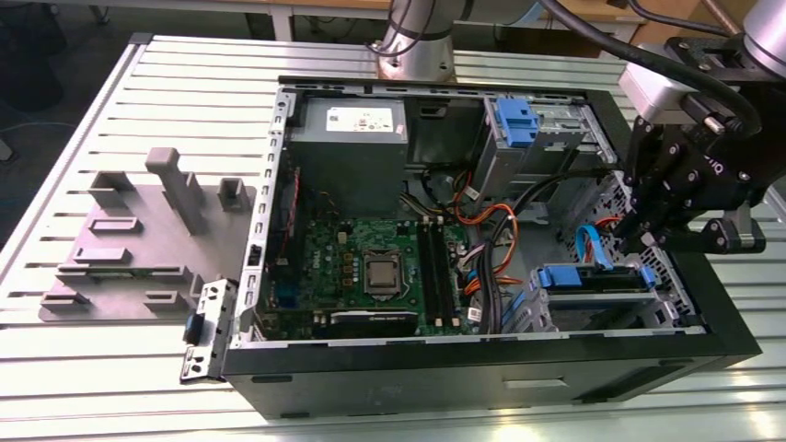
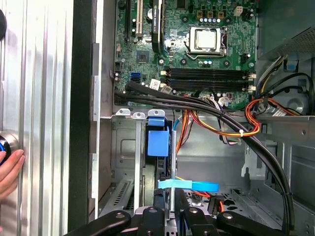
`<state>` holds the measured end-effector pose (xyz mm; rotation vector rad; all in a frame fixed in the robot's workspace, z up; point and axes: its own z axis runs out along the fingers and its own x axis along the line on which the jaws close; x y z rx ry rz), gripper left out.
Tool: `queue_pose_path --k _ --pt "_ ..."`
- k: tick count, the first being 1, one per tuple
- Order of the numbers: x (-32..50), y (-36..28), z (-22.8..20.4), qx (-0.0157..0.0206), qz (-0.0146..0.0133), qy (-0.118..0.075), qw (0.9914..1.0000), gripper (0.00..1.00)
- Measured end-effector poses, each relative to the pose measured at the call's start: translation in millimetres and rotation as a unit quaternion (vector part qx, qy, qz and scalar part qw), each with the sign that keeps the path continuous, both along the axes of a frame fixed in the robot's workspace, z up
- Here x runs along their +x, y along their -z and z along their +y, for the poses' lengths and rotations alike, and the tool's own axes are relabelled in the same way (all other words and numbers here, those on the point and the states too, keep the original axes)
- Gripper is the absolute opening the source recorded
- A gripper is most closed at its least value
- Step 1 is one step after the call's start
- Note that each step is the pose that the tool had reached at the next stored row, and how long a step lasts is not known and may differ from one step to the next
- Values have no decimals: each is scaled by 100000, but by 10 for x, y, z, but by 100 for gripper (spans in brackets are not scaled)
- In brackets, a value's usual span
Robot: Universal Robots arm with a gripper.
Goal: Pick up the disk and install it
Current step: 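Insert the second disk wire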
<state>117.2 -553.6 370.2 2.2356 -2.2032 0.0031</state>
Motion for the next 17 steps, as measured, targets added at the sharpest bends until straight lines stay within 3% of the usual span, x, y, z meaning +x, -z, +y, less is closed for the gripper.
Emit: queue_pose_path --k 8,17 --pt "13 0 1 0 -1 -5 100000 23" --pt "93 5 23 12 -1 -70 100000 23"
